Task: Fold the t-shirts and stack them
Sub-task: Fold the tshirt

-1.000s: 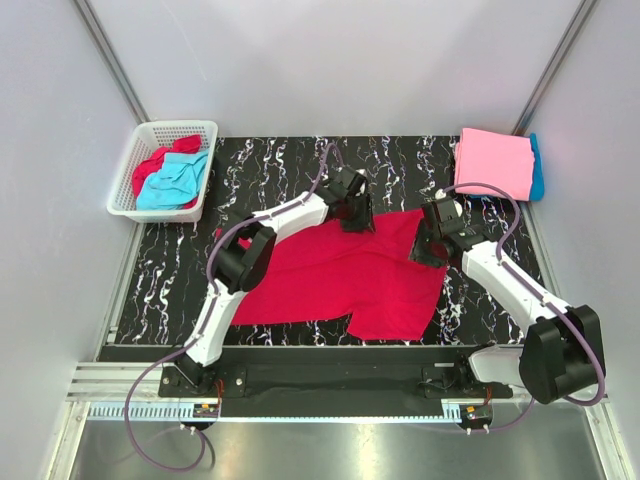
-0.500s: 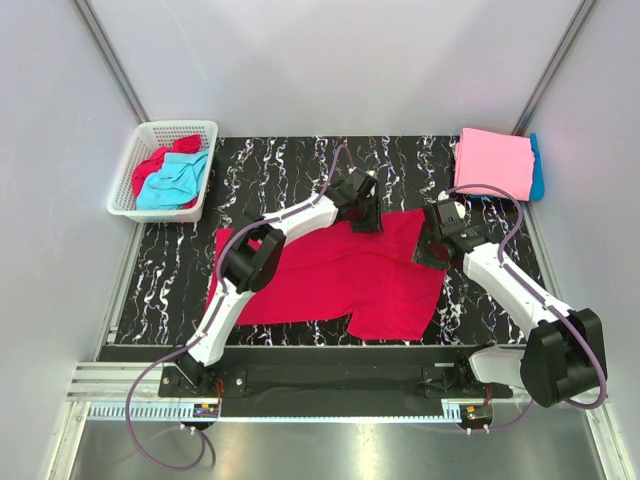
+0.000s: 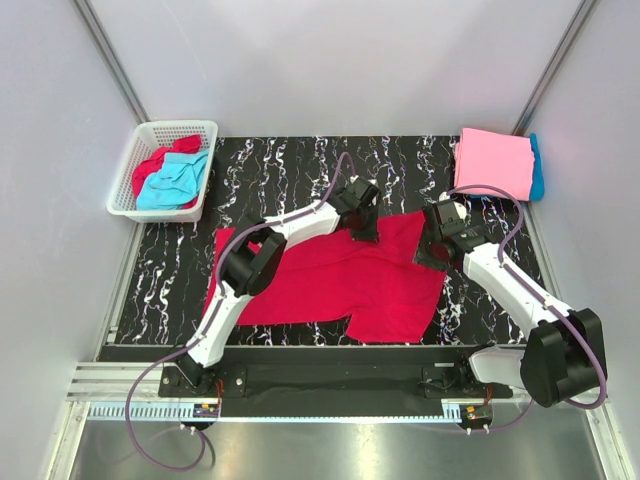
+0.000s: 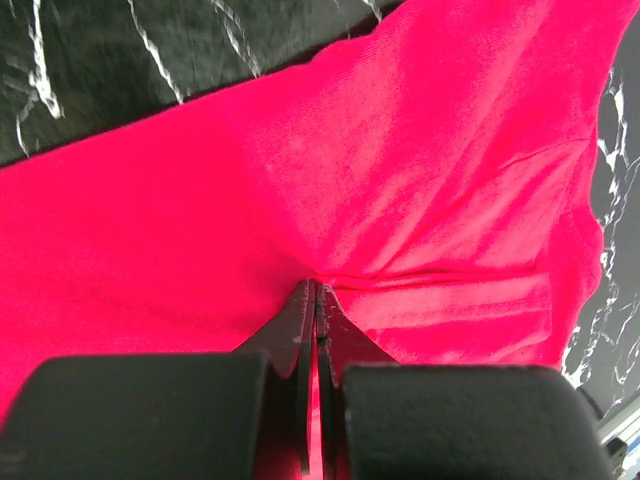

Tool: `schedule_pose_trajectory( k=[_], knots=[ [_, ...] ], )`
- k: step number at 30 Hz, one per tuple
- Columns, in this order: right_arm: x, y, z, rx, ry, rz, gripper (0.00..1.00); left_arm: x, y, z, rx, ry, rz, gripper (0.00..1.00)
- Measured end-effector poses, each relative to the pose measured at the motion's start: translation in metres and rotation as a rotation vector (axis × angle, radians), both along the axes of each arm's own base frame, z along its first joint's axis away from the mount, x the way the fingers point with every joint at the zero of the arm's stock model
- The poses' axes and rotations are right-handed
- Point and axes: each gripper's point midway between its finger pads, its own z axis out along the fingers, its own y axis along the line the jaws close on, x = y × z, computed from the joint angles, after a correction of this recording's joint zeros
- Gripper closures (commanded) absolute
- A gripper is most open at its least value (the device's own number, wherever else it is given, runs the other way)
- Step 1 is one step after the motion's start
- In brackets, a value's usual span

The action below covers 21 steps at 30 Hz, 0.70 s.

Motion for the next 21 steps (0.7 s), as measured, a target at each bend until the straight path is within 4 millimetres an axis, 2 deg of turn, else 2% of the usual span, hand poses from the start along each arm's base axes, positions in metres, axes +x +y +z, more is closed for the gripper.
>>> schedule_pose_trajectory(
  k=[14, 21],
  knots=[
    [0.000, -0.002, -0.008, -0.012, 0.025, -0.017, 0.64, -0.061, 0.022, 0.007, 0.098, 0.000, -0.056, 1.00],
    [0.000, -0.002, -0.010, -0.013, 0.034, -0.021, 0.65, -0.074, 0.024, 0.030, 0.094, -0.043, -0.093, 1.00]
  ],
)
